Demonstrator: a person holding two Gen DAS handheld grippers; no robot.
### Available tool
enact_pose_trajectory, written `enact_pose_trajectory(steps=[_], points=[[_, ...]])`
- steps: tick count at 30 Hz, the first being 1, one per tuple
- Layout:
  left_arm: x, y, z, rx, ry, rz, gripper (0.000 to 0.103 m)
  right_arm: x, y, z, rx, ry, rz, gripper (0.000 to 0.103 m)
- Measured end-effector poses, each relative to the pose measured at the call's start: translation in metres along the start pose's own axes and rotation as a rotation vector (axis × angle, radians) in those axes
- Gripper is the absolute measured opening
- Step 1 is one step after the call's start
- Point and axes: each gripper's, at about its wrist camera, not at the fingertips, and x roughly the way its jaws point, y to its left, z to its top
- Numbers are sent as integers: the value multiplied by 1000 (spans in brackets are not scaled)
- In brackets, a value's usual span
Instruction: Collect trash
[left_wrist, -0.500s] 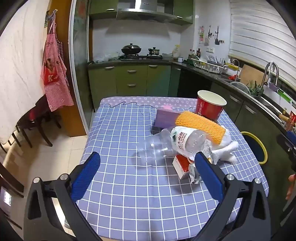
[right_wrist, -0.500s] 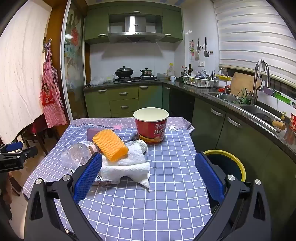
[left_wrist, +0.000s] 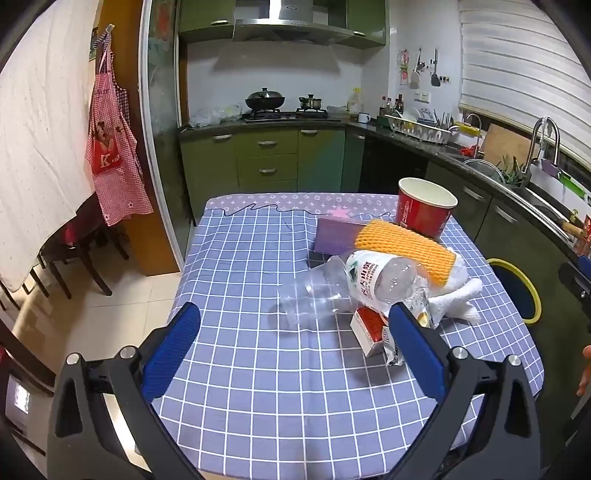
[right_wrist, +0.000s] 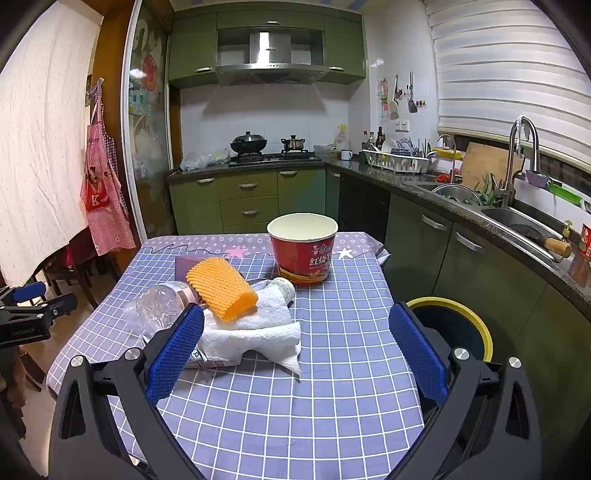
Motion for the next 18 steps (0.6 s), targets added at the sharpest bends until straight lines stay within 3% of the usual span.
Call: enact_pose_trajectory(steps=[18], points=[[-4, 4, -2, 5, -2, 1, 97, 1, 1, -1, 2, 3, 3, 99]])
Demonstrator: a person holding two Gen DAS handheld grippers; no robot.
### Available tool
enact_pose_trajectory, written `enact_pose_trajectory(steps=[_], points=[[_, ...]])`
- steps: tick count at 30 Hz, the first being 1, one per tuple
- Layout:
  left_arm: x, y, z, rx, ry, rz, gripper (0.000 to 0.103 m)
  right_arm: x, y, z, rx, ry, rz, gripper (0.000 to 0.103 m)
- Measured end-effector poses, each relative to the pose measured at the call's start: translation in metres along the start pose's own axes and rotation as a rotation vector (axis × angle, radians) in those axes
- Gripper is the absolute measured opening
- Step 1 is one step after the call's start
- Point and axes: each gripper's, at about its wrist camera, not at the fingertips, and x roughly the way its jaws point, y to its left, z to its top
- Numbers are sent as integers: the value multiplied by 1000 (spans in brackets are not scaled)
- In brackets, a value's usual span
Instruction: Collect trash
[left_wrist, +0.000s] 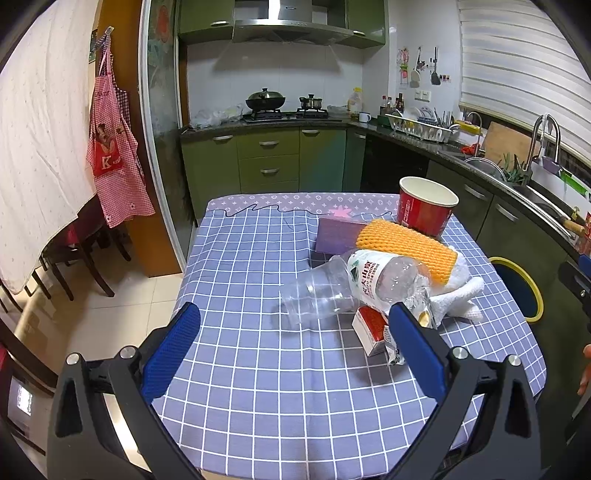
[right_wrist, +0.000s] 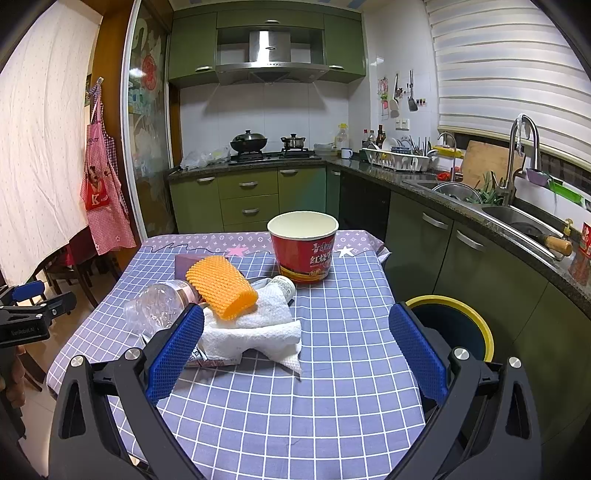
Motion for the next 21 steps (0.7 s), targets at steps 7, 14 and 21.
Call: enact_pose_trajectory(steps=[7, 14, 21], points=[[0, 0, 0, 4, 2, 0, 97, 0, -1, 0, 1, 1, 1, 99], [0, -1, 0, 4, 1, 1, 97, 0, -2, 1, 3, 1, 2, 99], [0, -2, -1, 4, 0, 2, 97, -1, 0, -2, 3, 3, 3, 99]])
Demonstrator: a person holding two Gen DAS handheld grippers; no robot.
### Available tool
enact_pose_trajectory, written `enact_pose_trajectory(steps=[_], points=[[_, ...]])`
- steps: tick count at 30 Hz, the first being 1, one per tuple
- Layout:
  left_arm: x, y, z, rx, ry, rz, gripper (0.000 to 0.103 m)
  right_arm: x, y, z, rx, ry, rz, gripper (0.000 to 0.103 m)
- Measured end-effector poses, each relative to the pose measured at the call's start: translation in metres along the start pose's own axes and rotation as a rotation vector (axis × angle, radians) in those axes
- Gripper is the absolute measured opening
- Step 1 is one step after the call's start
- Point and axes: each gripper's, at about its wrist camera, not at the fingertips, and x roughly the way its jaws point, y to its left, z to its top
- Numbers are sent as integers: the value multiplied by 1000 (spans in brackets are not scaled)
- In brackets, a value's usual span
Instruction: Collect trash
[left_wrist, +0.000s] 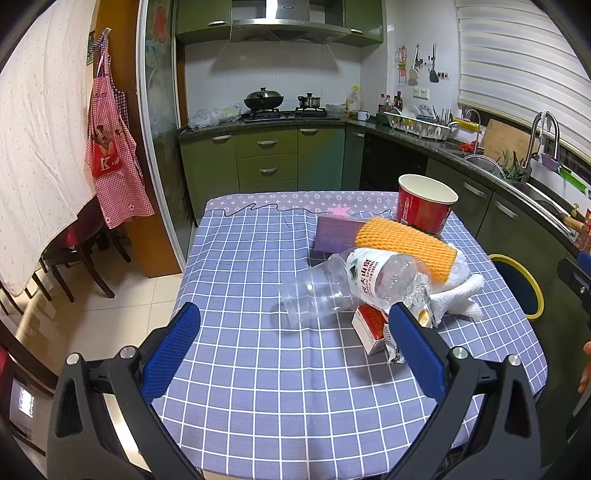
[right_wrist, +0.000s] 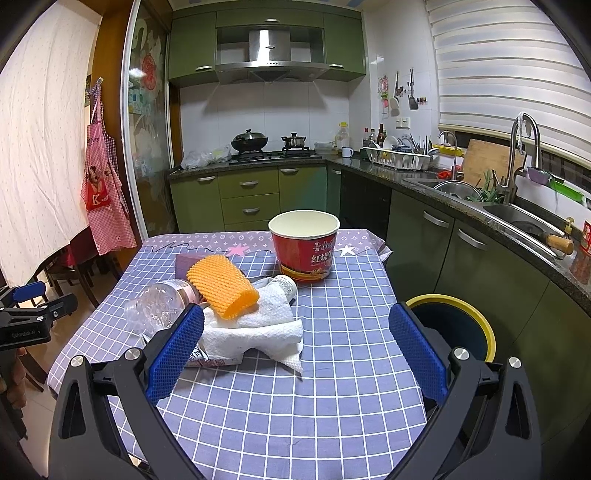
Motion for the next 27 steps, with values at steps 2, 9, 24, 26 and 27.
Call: enact_pose_trajectory(steps=[2, 9, 24, 26, 27], points=[[0, 0, 0, 1, 1, 0, 97, 4, 3, -4, 0, 1, -1, 99], [1, -1, -1, 2, 1, 1, 97, 10, 7, -6, 2, 5, 4, 99], [1, -1, -1, 3, 3, 2, 97, 9, 6, -3, 2, 8, 5, 99], [1, -1, -1, 4, 4, 1, 97, 9, 6, -4, 2, 9, 5, 99], [1, -1, -2, 4, 4, 1, 97, 9, 5, -3, 2, 9, 5, 99]])
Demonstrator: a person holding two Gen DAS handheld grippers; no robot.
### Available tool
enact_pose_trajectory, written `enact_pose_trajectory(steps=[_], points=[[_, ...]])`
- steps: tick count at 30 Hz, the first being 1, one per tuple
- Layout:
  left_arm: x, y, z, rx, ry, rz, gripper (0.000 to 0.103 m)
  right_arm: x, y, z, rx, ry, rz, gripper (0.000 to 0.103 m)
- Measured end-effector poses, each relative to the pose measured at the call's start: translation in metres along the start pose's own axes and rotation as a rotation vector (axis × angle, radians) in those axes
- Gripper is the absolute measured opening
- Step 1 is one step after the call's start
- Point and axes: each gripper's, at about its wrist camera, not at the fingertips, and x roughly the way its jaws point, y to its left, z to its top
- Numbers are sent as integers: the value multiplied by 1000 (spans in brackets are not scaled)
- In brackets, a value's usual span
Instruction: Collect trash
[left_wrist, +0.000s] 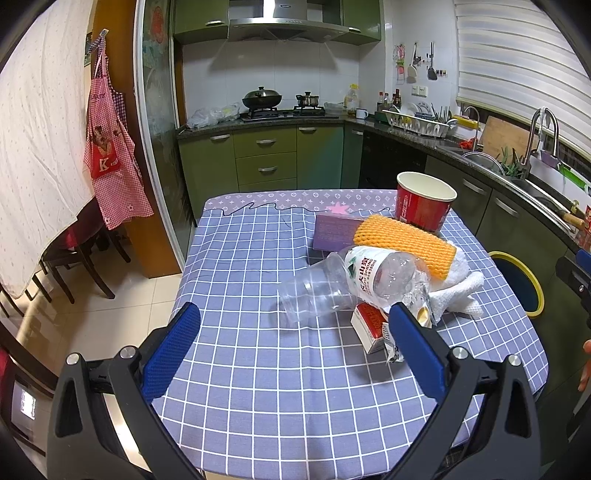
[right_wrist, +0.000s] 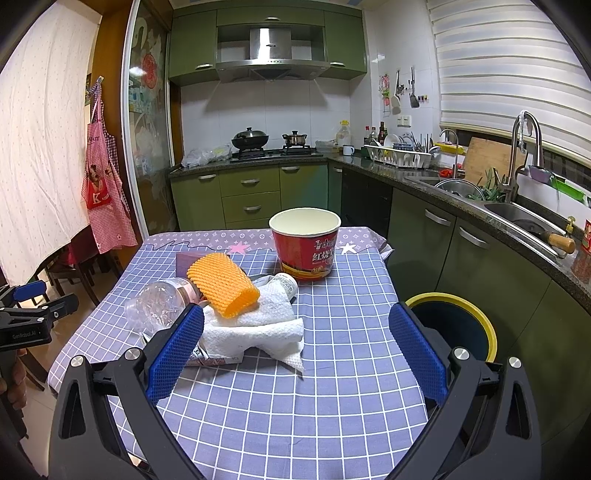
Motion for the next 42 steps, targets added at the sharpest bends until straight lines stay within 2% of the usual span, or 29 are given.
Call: enact_pose_trajectory(steps=[17, 21, 25, 28, 32, 36, 38, 41, 42], points=[[4, -3, -7, 8, 6, -1, 97, 3, -3, -3, 6, 9, -2, 99], [9, -3, -3, 15, 10, 5, 97, 8, -7, -1, 6, 22, -1, 99], [23, 1, 15, 27, 17, -11, 97, 24, -14, 10, 3, 66, 32, 99], [42, 3, 40, 41, 12, 3, 97, 47, -26, 30, 7, 114, 46, 99], [77, 6, 80, 45, -1, 5, 97, 89, -54, 72, 61, 201, 118, 99], [126, 17, 119, -4, 7, -5, 97, 143, -74, 117, 108, 314, 153, 98], [148, 21, 132, -22, 1, 25, 97, 175, -77, 136, 94, 376, 132, 94], [181, 32, 144, -60, -11, 78, 97, 226, -81, 158, 97, 487, 112, 70], [192, 36, 146, -79, -10, 90, 97, 242, -82, 161, 105, 526, 106, 66]])
